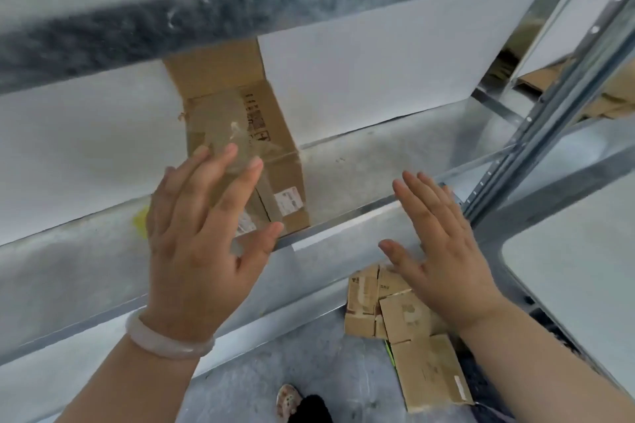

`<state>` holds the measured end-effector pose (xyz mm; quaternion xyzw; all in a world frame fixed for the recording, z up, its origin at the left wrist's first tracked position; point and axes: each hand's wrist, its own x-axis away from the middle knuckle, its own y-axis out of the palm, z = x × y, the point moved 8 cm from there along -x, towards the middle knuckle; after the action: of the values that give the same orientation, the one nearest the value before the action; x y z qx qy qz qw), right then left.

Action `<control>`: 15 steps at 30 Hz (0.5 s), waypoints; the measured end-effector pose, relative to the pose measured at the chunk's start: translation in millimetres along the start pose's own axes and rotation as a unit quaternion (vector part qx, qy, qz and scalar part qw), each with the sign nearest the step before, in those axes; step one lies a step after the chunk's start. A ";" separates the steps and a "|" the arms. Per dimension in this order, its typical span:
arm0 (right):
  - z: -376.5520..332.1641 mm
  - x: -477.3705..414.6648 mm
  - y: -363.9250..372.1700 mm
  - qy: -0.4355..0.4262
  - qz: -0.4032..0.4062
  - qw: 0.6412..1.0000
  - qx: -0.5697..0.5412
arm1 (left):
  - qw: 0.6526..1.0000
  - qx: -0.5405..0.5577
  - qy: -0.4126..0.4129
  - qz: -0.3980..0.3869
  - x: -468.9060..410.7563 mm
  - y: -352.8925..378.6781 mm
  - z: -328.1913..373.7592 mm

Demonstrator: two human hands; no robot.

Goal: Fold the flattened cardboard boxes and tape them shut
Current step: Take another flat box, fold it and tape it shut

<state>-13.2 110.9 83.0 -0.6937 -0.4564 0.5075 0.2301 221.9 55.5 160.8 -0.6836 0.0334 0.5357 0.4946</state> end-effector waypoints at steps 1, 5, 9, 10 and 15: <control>18.8 16.1 -11.6 0.037 -0.005 0.999 -0.001 | 1.000 0.015 0.010 -0.001 2.2 6.3 17.5; 95.5 97.9 -55.0 0.204 -0.019 0.979 -0.008 | 0.994 0.081 0.024 -0.072 29.3 51.0 81.3; 145.8 186.7 -78.7 0.307 -0.063 0.949 0.016 | 0.979 0.118 0.012 -0.163 72.9 100.2 125.9; 153.0 205.3 -81.3 0.330 -0.076 0.941 0.010 | 0.974 0.128 0.007 -0.188 84.5 111.5 136.2; 164.4 271.8 -71.1 0.381 -0.152 0.912 -0.013 | 0.945 0.174 -0.012 -0.277 129.2 159.3 173.0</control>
<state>-173.4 356.7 -58.0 -0.7598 -0.4406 0.1581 0.4513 64.0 160.3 -29.2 -0.5630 -0.0702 0.3718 0.7348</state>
